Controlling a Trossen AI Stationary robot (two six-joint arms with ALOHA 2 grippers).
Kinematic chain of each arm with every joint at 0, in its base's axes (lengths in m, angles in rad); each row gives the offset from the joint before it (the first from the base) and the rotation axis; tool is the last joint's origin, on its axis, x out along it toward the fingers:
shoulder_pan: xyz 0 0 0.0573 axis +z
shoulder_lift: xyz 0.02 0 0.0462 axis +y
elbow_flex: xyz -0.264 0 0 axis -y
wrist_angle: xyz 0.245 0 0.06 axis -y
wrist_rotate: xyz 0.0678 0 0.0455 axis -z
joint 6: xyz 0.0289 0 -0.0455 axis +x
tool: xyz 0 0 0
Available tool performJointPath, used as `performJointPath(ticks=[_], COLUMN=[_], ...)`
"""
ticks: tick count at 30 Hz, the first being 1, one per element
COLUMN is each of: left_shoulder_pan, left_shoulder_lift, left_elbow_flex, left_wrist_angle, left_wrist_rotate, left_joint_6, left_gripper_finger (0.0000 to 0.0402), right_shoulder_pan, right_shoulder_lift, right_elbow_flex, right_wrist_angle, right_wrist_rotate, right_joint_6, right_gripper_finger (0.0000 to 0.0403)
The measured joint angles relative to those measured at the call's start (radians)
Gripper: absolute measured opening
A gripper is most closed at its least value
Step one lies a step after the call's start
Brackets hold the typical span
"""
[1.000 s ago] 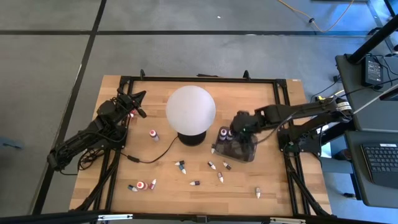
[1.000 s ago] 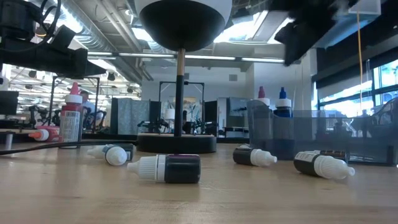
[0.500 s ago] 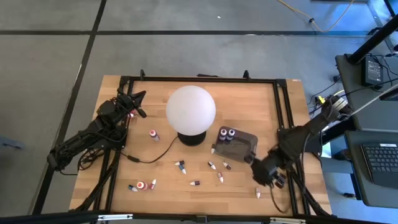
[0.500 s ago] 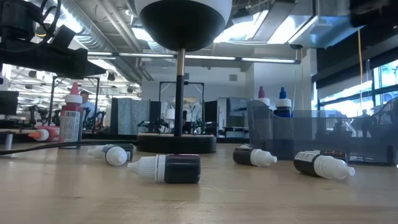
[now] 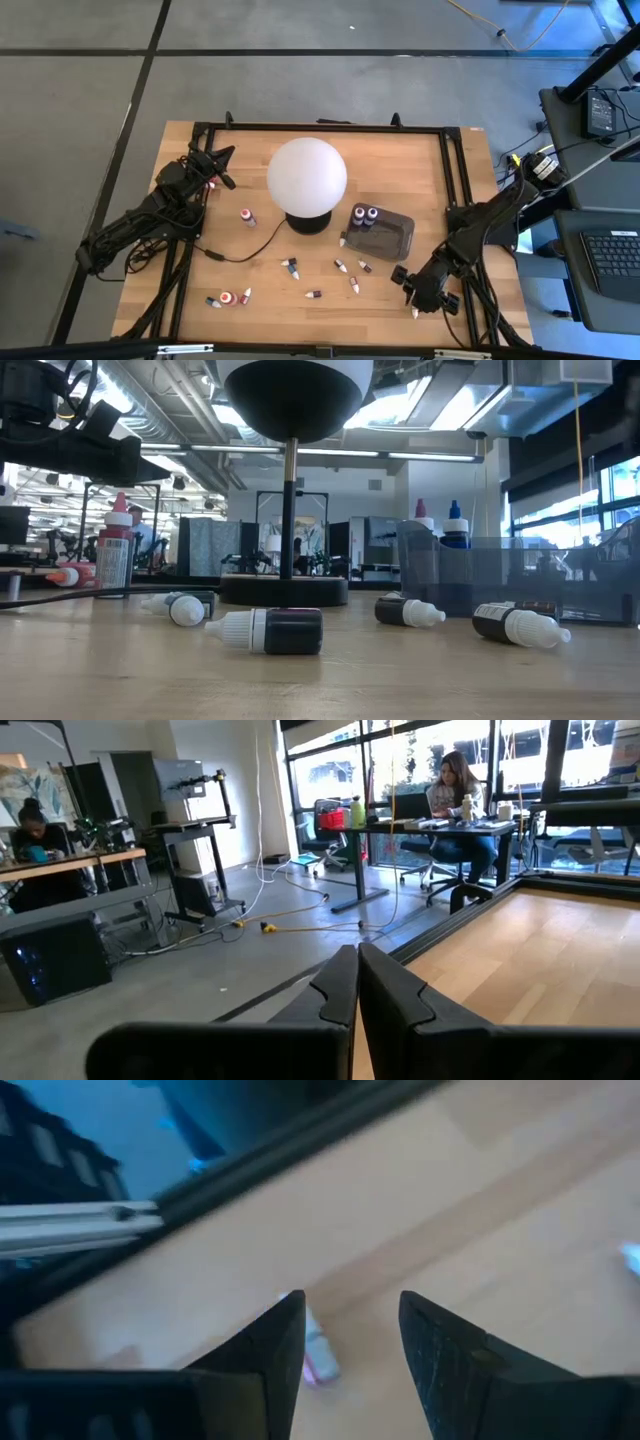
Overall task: Pick & Place food coloring
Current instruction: Put the small right red food coloring bottle into the black container
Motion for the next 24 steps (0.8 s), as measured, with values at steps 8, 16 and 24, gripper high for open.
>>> performJointPath(ticks=[8,16,24], left_shoulder_pan=[0.0,0.0,0.0], left_shoulder_lift=[0.0,0.0,0.0], left_elbow_flex=[0.0,0.0,0.0], left_wrist_angle=[0.0,0.0,0.0], left_wrist_rotate=[0.0,0.0,0.0], left_joint_6=[0.0,0.0,0.0], left_gripper_finger=[0.0012,0.0008,0.0012], right_shoulder_pan=[0.0,0.027,0.031], right_shoulder_lift=[0.0,0.02,0.117], right_elbow_flex=[-0.092,-0.159,-0.161], right_wrist_angle=[0.129,0.168,0.192], right_wrist_rotate=[-0.005,-0.011,-0.004], right_joint_6=[-0.001,-0.054,-0.103], right_gripper_finger=[0.0165,0.0165,0.0165])
